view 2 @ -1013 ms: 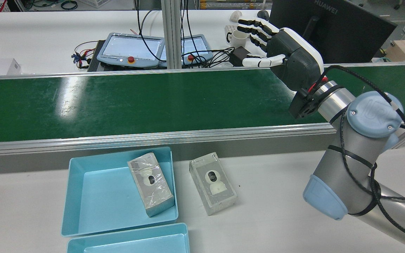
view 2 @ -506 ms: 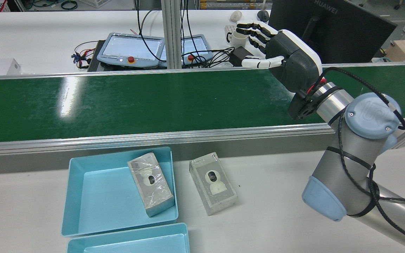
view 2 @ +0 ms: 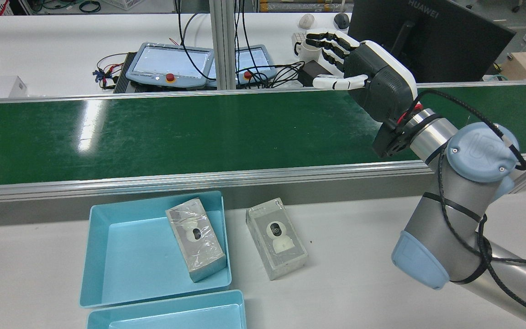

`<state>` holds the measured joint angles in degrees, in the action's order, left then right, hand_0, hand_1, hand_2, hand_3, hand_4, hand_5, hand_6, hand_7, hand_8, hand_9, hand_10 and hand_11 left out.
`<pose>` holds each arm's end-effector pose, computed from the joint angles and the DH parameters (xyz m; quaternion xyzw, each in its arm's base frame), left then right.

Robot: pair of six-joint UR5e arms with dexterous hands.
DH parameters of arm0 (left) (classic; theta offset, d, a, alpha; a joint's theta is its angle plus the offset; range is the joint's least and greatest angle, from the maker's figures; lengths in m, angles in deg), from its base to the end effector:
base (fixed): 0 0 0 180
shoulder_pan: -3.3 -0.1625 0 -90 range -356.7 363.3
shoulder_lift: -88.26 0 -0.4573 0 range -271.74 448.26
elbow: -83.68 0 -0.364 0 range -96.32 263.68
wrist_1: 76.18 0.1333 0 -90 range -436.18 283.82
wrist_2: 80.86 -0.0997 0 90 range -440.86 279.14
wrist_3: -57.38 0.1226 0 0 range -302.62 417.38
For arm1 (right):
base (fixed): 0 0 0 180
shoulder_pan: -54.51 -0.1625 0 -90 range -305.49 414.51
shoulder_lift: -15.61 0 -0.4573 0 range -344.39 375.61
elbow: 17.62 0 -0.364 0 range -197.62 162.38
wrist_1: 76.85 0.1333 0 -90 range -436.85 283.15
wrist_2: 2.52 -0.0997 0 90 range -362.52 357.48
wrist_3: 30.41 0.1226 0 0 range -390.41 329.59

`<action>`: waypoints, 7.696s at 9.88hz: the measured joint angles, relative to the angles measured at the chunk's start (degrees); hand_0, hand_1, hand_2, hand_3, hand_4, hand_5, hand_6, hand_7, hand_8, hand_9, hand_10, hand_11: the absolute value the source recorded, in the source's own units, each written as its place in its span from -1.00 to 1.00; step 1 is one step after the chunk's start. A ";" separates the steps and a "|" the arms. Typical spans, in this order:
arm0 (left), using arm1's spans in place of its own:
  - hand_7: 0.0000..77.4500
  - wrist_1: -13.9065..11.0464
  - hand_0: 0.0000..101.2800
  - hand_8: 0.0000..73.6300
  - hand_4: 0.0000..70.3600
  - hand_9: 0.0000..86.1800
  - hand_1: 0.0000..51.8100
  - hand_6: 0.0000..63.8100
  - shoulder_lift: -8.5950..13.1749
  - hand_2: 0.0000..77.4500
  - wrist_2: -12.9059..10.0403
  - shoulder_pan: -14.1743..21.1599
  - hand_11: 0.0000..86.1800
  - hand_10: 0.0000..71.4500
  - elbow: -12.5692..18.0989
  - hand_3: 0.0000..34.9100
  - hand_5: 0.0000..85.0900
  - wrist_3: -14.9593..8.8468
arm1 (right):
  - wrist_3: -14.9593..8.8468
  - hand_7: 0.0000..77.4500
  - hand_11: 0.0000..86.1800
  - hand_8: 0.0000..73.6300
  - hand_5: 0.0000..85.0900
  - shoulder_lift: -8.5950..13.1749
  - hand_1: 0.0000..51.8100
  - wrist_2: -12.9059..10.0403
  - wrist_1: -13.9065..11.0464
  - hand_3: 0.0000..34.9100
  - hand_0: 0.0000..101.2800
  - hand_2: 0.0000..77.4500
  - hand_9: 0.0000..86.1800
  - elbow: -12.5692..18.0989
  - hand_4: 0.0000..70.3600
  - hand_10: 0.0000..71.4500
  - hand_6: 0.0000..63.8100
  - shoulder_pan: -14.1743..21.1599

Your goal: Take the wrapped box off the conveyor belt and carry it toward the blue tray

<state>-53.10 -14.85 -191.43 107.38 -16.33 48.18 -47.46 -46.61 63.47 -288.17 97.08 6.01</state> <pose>-0.2221 -0.5148 0.5646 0.0965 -0.7007 0.7067 0.0166 -0.2440 -0.5522 0.3309 -0.0560 -0.8135 0.5662 0.1207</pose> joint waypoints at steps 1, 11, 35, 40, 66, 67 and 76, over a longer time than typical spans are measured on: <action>-0.99 0.00 -1.00 -0.99 -1.00 -1.00 -1.00 -0.98 0.00 -0.97 0.00 0.00 -1.00 -0.98 0.00 -1.00 -0.99 0.00 | 0.00 -0.51 -0.78 -1.00 -0.42 0.00 -0.62 -0.01 0.00 0.73 -0.18 -0.51 -0.95 0.00 -0.50 -0.83 -1.00 0.06; -0.99 0.00 -1.00 -1.00 -0.98 -0.99 -1.00 -1.00 0.00 -0.97 0.00 0.00 -1.00 -0.98 0.00 -1.00 -0.99 0.00 | 0.00 -0.51 -0.78 -1.00 -0.37 0.07 -0.62 -0.07 0.04 0.73 -0.18 -0.51 -0.95 -0.53 -0.46 -0.83 -1.00 0.40; -0.99 0.00 -1.00 -1.00 -0.98 -0.99 -1.00 -0.98 0.00 -0.99 0.00 0.00 -1.00 -0.98 0.00 -1.00 -0.99 0.00 | 0.00 -0.51 -0.80 -1.00 -0.35 0.19 -0.64 -0.15 0.04 0.73 -0.19 -0.48 -0.95 -0.79 -0.44 -0.83 -1.00 0.58; -0.99 0.00 -1.00 -0.99 -1.00 -1.00 -1.00 -1.00 0.00 -0.99 0.00 0.00 -1.00 -0.98 0.00 -1.00 -0.99 0.00 | 0.00 -0.51 -0.80 -1.00 -0.35 0.29 -0.64 -0.15 0.04 0.73 -0.19 -0.48 -0.95 -0.79 -0.41 -0.83 -1.00 0.60; -0.99 0.00 -1.00 -0.99 -0.98 -0.99 -1.00 -1.00 0.00 -0.99 0.00 0.00 -1.00 -0.98 0.00 -1.00 -0.99 0.00 | 1.55 -0.45 -0.87 -1.00 -0.32 3.75 -0.64 -0.13 0.04 0.76 -0.17 -0.59 -0.91 -9.43 -0.61 -0.91 -1.00 -1.55; -0.99 0.00 -1.00 -0.99 -0.98 -0.99 -1.00 -1.00 0.00 -0.99 0.00 0.00 -1.00 -0.98 0.00 -1.00 -0.99 0.00 | 1.52 -0.45 -0.87 -1.00 -0.32 4.21 -0.64 -0.14 0.04 0.76 -0.17 -0.59 -0.91 -9.78 -0.61 -0.91 -1.00 -1.50; -0.99 0.00 -1.00 -0.99 -1.00 -0.99 -1.00 -1.00 0.00 -0.99 0.00 0.00 -1.00 -0.98 0.00 -1.00 -0.99 0.00 | 1.50 -0.44 -0.87 -1.00 -0.33 4.45 -0.60 -0.15 0.12 0.76 -0.17 -0.54 -0.92 -10.07 -0.60 -0.91 -1.00 -0.86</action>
<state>-53.10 -14.85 -191.43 107.38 -16.33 48.18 -45.95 -42.17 63.31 -288.05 87.01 5.15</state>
